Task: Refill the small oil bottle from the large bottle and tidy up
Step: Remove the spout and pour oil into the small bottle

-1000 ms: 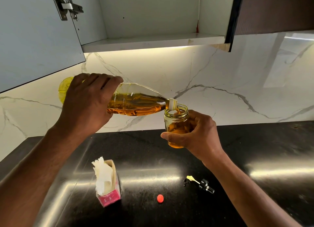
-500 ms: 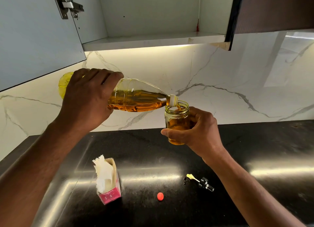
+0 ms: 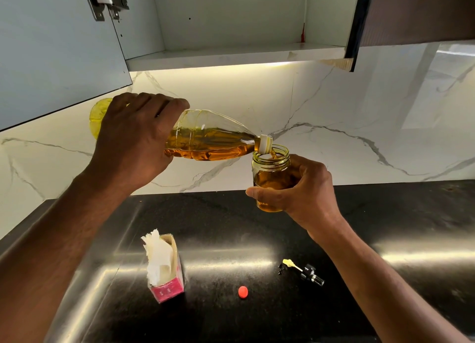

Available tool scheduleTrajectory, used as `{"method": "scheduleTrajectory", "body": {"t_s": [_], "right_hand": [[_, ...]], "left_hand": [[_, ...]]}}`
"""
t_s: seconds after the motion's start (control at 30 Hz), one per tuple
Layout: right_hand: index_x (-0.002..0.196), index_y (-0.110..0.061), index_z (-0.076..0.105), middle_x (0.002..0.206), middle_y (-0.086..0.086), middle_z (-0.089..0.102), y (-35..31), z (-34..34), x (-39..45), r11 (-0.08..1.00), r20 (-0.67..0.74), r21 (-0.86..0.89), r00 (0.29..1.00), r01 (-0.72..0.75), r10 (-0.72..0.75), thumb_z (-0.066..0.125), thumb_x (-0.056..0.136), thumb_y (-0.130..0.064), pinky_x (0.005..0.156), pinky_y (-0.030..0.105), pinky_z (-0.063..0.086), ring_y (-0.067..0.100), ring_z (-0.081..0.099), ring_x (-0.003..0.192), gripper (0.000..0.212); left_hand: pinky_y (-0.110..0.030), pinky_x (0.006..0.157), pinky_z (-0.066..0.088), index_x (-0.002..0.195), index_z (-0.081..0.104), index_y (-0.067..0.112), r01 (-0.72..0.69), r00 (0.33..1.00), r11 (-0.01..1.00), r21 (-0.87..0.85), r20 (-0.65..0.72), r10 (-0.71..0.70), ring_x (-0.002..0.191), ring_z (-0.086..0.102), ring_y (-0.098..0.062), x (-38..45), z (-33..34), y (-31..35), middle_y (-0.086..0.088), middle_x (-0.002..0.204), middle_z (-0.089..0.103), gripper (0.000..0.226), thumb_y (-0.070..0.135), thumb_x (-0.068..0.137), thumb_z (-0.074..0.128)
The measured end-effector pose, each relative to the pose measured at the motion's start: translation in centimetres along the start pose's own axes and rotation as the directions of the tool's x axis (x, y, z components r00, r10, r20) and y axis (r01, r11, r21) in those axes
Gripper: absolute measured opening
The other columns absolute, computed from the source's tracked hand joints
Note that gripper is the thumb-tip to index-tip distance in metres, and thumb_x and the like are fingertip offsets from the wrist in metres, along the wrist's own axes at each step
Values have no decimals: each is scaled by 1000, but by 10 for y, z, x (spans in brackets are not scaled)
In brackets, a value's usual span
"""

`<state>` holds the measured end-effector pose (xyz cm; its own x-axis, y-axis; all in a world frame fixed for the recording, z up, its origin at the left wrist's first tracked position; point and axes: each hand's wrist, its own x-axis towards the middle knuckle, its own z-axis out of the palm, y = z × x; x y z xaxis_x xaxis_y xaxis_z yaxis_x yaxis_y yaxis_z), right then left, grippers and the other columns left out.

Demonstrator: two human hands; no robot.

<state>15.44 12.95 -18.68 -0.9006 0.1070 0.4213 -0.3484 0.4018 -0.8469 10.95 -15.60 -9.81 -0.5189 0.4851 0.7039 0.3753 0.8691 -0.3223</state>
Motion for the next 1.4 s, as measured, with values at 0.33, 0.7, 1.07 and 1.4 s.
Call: {"method": "scheduleTrajectory", "body": {"t_s": [0.33,0.7,1.07,1.4], "right_hand": [[122,-26,72,111,-12,77,-1,0,3,1000,3,-4,1000,11,-11,88,59,-59,85,21,63,0,74,97,73],[124,-23,72,113,-10,78,0,2,4,1000,-1,-6,1000,3,-3,89,60,-59,87,31,65,7,76,100,75],[122,-27,71,113,-12,77,-2,3,4,1000,-12,-12,1000,15,-15,91,61,-56,88,30,64,5,75,100,70],[125,-25,71,116,-9,77,-4,4,7,1000,-26,-18,1000,13,-13,88,59,-61,90,31,64,7,75,102,77]], "left_hand": [[-61,100,46,137,60,5,5,1000,1000,3,-3,-5,112,65,-52,2,0,-1,-26,124,70,92,13,56,103],[-62,100,46,136,60,4,3,1000,1000,-8,-9,-3,112,65,-53,2,0,-1,-27,122,70,91,12,56,103],[-63,100,45,137,59,4,8,1000,1000,-6,-2,-8,113,64,-54,3,1,-4,-28,124,69,92,13,57,103],[-62,102,44,137,58,6,0,1000,1000,-5,-14,0,113,64,-52,6,4,-7,-27,124,69,90,15,59,102]]}}
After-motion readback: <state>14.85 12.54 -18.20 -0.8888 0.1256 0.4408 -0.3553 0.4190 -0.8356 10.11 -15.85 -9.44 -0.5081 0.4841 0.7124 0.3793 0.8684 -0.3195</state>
